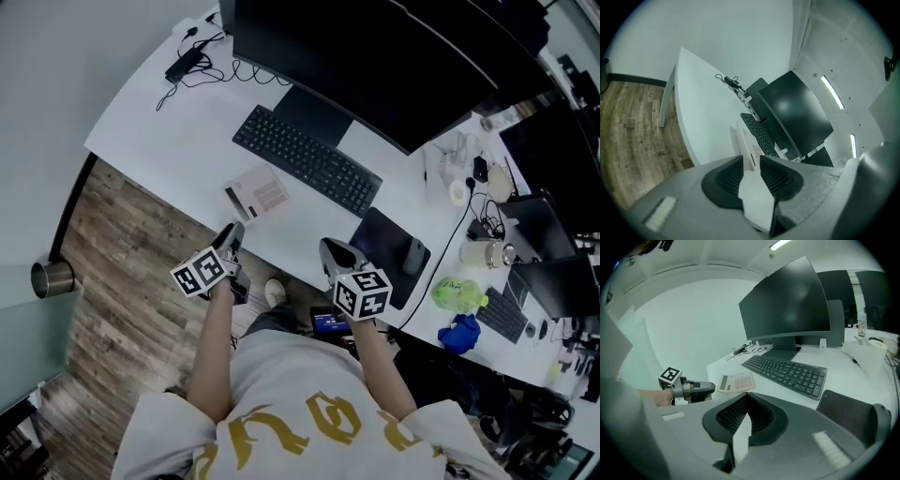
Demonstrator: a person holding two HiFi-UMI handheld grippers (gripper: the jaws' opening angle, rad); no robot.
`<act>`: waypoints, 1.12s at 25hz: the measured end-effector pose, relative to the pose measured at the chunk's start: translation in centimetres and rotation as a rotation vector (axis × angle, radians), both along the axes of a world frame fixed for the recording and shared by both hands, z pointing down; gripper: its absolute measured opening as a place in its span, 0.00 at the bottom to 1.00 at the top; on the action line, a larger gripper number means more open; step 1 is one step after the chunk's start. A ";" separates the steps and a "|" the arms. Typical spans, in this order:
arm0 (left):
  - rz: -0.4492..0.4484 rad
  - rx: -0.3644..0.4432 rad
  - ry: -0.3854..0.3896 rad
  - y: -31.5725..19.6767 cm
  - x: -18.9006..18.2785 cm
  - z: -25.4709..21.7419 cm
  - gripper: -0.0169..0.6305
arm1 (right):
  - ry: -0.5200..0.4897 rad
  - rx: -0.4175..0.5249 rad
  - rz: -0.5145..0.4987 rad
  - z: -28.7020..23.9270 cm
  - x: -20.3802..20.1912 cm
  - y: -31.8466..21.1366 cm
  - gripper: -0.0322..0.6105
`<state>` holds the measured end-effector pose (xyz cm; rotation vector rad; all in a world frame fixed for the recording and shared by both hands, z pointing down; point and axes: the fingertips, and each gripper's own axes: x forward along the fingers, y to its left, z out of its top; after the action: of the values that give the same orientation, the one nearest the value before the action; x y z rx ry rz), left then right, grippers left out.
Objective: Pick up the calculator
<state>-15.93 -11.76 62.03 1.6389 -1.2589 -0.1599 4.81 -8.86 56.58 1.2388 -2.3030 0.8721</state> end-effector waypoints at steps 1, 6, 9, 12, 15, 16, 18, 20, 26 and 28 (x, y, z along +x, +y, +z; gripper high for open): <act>-0.001 -0.008 0.008 -0.3 0.0 0.3 0.19 | 0.008 -0.006 0.003 0.3 0.1 -0.1 0.09; 0.011 -0.034 0.027 -1.7 0.2 1.3 0.19 | 0.021 -0.036 0.019 1.5 0.4 -0.8 0.09; 0.017 -0.043 0.059 -2.2 0.5 1.6 0.19 | 0.023 -0.051 0.023 2.0 0.2 -0.8 0.09; 0.026 -0.048 0.064 -2.6 0.7 1.6 0.19 | 0.032 -0.063 0.019 2.4 0.2 -0.7 0.09; 0.027 -0.050 0.080 -3.1 1.1 1.5 0.20 | 0.039 -0.070 0.027 2.5 0.7 -0.5 0.09; 0.025 -0.051 0.097 -3.3 1.2 1.4 0.21 | 0.040 -0.071 0.032 2.5 0.8 -0.5 0.09; 0.023 -0.053 0.120 -3.9 1.3 1.3 0.22 | 0.042 -0.075 0.042 2.5 1.1 -0.6 0.09; 0.025 -0.062 0.126 -4.3 1.3 1.4 0.22 | 0.042 -0.081 0.052 2.7 1.3 -0.6 0.09; 0.047 -0.103 0.121 -4.9 1.8 2.2 0.22 | 0.040 -0.089 0.076 3.0 1.9 -0.9 0.09; 0.041 -0.129 0.113 -4.9 1.8 2.7 0.19 | 0.040 -0.091 0.084 3.1 2.1 -1.0 0.09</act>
<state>-14.10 -16.70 64.68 1.5226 -1.1267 -0.1410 6.95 -9.81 59.64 1.3098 -2.1693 0.9605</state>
